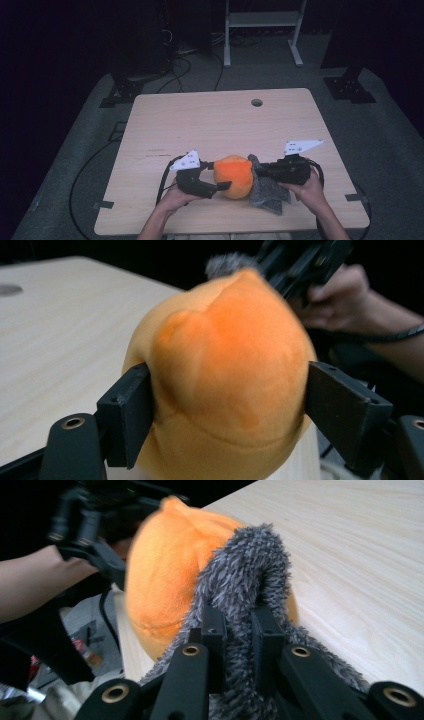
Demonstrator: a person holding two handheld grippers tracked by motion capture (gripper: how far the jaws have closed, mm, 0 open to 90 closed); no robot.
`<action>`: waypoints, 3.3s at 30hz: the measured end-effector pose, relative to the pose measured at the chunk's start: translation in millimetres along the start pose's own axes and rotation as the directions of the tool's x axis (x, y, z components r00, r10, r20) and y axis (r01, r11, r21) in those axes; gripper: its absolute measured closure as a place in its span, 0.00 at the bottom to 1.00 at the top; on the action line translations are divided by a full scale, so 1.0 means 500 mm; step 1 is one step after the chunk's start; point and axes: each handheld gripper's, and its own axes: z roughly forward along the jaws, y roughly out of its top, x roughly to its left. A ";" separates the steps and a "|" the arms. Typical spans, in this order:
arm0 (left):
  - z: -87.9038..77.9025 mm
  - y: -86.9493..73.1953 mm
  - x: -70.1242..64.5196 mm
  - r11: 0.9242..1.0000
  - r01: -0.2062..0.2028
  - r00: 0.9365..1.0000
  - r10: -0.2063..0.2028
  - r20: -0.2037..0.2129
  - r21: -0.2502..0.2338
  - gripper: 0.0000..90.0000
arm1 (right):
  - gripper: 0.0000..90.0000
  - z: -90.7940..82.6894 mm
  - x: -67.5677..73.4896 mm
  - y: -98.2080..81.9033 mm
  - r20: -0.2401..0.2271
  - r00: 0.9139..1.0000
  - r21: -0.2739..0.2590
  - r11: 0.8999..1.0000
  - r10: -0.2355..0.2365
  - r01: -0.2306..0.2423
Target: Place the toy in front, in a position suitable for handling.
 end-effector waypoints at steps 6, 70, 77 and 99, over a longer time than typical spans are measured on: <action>0.006 -0.022 0.004 0.996 -0.002 1.000 0.000 0.013 0.086 0.20 | 0.88 0.054 -0.031 -0.030 0.076 0.996 0.111 0.992 0.043 -0.051; 0.031 -0.044 0.012 0.999 -0.013 0.982 0.019 -0.186 0.033 0.40 | 0.88 0.038 0.019 -0.018 0.114 0.989 0.087 0.993 -0.091 0.081; 0.028 -0.050 0.012 0.999 -0.015 0.986 0.020 -0.168 0.033 0.40 | 0.88 0.068 0.067 -0.002 0.030 0.985 0.106 0.981 -0.170 0.166; 0.049 -0.049 -0.035 0.967 -0.218 0.967 0.232 -0.103 0.136 0.37 | 0.88 0.063 0.100 0.032 0.028 0.976 0.091 0.973 -0.215 0.211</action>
